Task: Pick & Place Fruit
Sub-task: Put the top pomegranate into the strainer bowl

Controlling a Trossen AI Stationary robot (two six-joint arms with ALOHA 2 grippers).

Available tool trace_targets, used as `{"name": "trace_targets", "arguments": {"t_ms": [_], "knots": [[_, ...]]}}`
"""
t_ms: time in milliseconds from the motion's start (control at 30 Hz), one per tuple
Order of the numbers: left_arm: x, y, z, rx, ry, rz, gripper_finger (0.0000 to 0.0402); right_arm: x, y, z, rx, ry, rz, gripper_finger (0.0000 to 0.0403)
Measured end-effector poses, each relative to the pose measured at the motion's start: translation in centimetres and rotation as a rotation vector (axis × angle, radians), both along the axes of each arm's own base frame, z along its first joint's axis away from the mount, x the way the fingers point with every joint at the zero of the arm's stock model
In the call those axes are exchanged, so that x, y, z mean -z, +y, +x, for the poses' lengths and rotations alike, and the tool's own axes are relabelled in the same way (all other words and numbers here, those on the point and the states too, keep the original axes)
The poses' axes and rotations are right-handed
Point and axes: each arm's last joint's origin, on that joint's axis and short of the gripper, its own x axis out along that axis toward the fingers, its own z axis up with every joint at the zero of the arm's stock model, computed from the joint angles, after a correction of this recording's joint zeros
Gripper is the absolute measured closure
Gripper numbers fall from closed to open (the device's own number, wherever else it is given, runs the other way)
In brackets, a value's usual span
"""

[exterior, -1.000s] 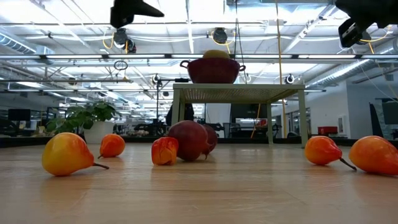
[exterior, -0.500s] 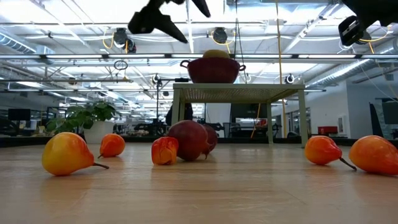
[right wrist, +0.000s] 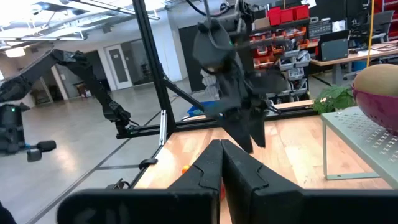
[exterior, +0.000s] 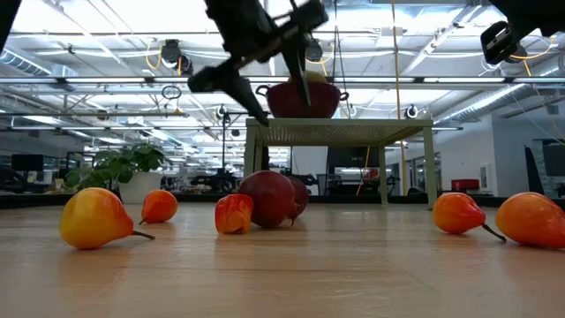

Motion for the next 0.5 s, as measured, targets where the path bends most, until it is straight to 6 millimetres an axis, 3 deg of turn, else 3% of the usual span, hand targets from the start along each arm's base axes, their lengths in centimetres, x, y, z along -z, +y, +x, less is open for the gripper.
{"name": "trace_targets", "arguments": {"t_ms": [233,500], "knots": [[2.4,0.9,1.1,-0.101,0.042,-0.144,0.0128,0.0,0.0,0.0,-0.002,0.000,0.002,0.0401],[2.4,1.6,1.1,-0.152,0.038,-0.174,0.0128,0.0,0.0,0.0,-0.001,0.000,0.000,0.0401]]}}
